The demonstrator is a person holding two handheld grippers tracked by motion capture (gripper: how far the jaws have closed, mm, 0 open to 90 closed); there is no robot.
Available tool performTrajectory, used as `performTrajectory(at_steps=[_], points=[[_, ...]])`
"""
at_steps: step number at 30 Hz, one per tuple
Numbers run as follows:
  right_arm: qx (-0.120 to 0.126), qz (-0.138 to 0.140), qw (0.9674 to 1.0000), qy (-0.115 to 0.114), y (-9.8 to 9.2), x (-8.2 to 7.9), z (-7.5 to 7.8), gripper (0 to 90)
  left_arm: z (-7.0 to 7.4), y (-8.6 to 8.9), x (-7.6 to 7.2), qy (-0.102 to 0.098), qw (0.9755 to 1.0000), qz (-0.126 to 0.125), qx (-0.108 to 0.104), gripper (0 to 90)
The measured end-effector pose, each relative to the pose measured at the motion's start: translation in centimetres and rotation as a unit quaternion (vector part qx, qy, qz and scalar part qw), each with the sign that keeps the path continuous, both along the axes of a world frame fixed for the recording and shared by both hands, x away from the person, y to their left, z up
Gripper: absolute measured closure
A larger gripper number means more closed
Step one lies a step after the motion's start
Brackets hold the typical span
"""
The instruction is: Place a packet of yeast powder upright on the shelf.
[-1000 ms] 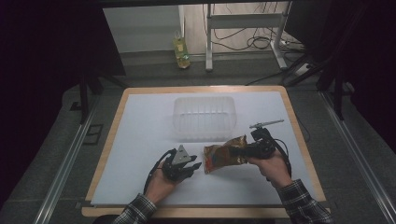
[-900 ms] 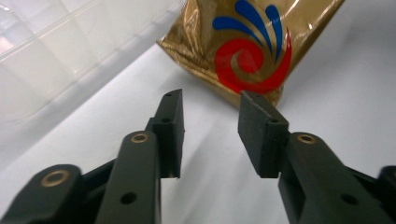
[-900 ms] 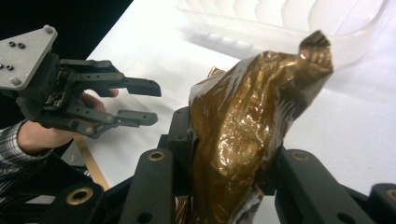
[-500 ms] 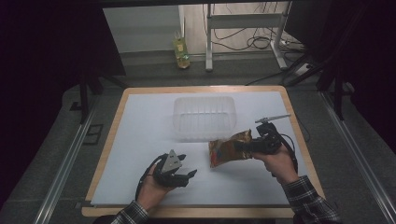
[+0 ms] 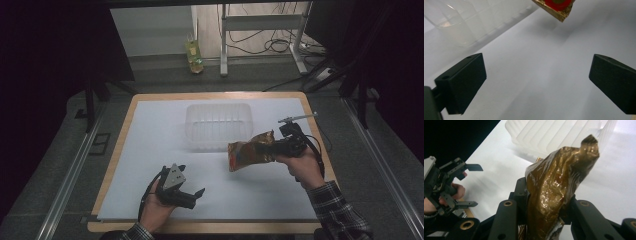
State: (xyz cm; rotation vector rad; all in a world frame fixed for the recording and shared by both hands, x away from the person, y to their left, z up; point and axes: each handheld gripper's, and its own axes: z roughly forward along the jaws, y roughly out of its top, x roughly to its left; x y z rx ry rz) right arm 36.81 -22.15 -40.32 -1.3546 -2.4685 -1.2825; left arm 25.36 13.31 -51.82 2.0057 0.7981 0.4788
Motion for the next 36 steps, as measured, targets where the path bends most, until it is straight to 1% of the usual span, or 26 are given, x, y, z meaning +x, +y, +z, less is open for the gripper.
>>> performTrajectory(at_steps=[4,8,15,16,17,22,28,32,33,36], points=[[-0.003,-0.007,1.0000,0.000,-0.2,0.5,0.8,67.6,-0.1,0.2,0.1,-0.005,1.0000,0.006,-0.001,0.0],[-0.005,-0.015,0.9999,-0.002,-0.4,1.1,1.6,67.6,-0.2,0.2,0.1,-0.009,0.9999,0.010,0.007,0.0],[-0.010,-0.035,0.9992,-0.015,-0.6,2.6,3.1,67.7,-0.2,0.0,0.0,-0.013,0.9998,0.006,0.014,0.0],[-0.012,-0.041,0.9989,-0.018,-0.5,3.0,3.4,67.7,-0.2,-0.1,0.0,-0.013,0.9998,0.005,0.015,0.0],[-0.012,-0.041,0.9989,-0.018,-0.5,3.0,3.4,67.7,-0.2,-0.1,0.0,-0.014,0.9998,0.004,0.015,0.0],[-0.023,-0.056,0.9978,-0.028,0.1,4.5,4.2,67.7,-0.1,0.0,0.0,-0.017,0.9998,0.006,0.011,0.0],[-0.038,-0.072,0.9959,-0.039,0.9,6.3,4.5,67.7,-0.1,0.1,0.0,-0.017,0.9998,0.007,0.008,0.0],[-0.045,-0.080,0.9950,-0.039,1.4,7.4,4.3,67.7,0.0,0.1,0.0,-0.017,0.9998,0.008,0.009,0.0],[-0.046,-0.084,0.9948,-0.036,1.5,7.7,4.2,67.7,0.0,0.1,-0.1,-0.018,0.9998,0.008,0.010,0.0],[-0.055,-0.086,0.9941,-0.037,2.0,8.4,3.9,67.7,0.0,0.1,-0.1,-0.019,0.9997,0.007,0.011,0.0]])
